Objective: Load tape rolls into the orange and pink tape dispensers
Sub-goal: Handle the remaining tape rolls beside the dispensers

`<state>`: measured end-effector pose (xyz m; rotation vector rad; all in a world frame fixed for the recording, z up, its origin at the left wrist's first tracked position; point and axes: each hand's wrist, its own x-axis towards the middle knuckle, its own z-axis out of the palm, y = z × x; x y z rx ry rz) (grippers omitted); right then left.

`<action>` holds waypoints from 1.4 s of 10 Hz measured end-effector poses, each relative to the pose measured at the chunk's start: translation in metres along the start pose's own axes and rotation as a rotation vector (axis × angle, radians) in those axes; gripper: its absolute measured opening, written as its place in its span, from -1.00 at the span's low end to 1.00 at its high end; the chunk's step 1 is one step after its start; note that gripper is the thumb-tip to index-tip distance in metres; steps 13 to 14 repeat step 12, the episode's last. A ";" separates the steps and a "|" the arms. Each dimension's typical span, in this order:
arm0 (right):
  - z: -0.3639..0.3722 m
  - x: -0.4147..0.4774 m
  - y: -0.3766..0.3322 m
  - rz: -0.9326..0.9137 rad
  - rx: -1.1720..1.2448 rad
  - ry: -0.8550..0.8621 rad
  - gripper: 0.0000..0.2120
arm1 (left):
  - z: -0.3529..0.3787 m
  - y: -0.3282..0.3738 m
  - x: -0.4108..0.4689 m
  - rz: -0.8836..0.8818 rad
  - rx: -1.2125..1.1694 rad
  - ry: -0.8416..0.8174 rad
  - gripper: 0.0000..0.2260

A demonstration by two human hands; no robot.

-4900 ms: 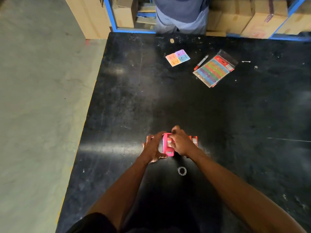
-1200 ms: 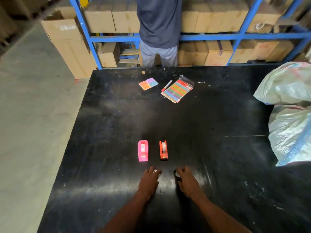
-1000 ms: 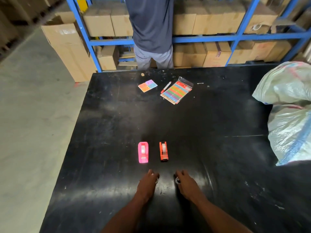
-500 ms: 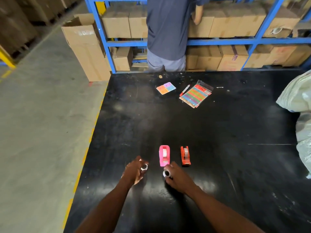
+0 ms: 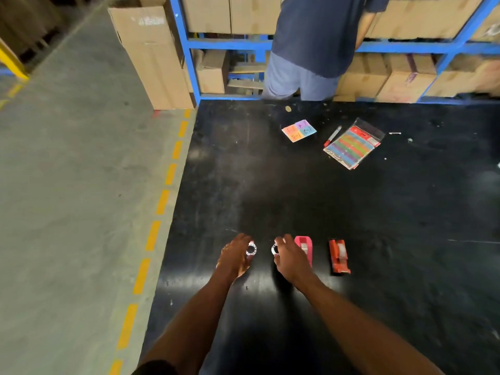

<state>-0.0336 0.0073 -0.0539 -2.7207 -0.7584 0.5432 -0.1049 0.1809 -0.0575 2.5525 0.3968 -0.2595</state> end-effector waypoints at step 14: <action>-0.008 -0.034 0.009 -0.028 0.184 -0.040 -0.32 | 0.022 0.002 -0.010 -0.097 -0.097 -0.112 -0.27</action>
